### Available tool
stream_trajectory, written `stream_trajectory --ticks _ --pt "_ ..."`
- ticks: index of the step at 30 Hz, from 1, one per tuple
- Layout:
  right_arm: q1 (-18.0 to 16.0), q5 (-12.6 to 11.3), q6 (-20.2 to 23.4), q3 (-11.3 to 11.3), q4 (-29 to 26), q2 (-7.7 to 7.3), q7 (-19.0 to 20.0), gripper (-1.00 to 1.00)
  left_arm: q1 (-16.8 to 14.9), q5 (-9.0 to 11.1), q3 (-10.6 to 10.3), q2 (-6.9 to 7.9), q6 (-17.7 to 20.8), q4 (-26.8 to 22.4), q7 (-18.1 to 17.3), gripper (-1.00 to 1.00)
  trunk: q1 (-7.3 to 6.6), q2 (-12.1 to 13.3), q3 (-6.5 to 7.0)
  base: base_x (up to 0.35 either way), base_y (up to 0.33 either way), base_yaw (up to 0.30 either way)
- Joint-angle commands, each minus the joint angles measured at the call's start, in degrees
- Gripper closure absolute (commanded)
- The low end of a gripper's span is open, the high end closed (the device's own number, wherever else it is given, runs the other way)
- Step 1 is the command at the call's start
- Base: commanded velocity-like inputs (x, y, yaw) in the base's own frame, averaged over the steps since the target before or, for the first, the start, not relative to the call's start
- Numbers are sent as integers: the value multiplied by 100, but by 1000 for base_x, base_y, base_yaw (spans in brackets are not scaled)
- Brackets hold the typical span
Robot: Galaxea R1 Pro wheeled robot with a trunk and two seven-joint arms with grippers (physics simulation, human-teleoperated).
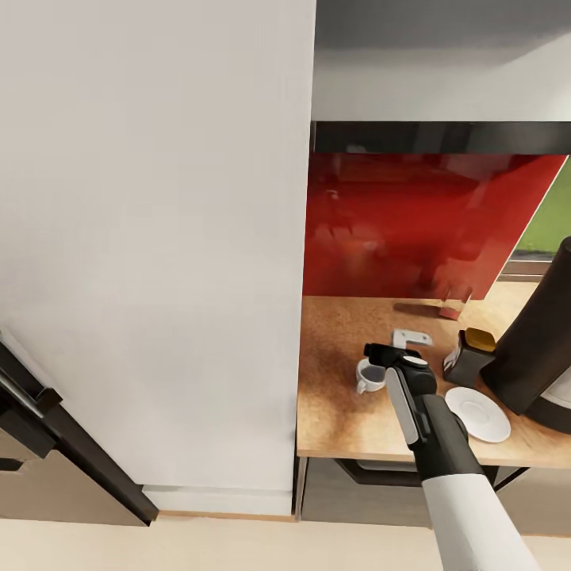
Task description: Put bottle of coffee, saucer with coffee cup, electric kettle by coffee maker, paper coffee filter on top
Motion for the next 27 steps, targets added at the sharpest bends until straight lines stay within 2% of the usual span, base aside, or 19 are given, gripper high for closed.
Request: stream_trajectory --ticks 1,4,9,27 --pt "-5 -60 15 -52 26 2 -44 -100 -5 50 -24 -1 -30 12 2 -100 2 -9 -9 2 0 0" --pt "-5 -57 18 -176 123 2 -44 -100 -4 50 -24 -1 -30 12 2 -100 2 -9 -9 1 0 0" --pt "-4 -57 15 -257 311 -16 -44 -100 -4 50 -24 1 -30 12 2 -100 2 -9 -9 0 0 0" --pt "-5 -59 11 -280 425 -22 -43 -100 -4 50 -20 8 -30 6 2 -100 2 -9 -9 0 0 0"
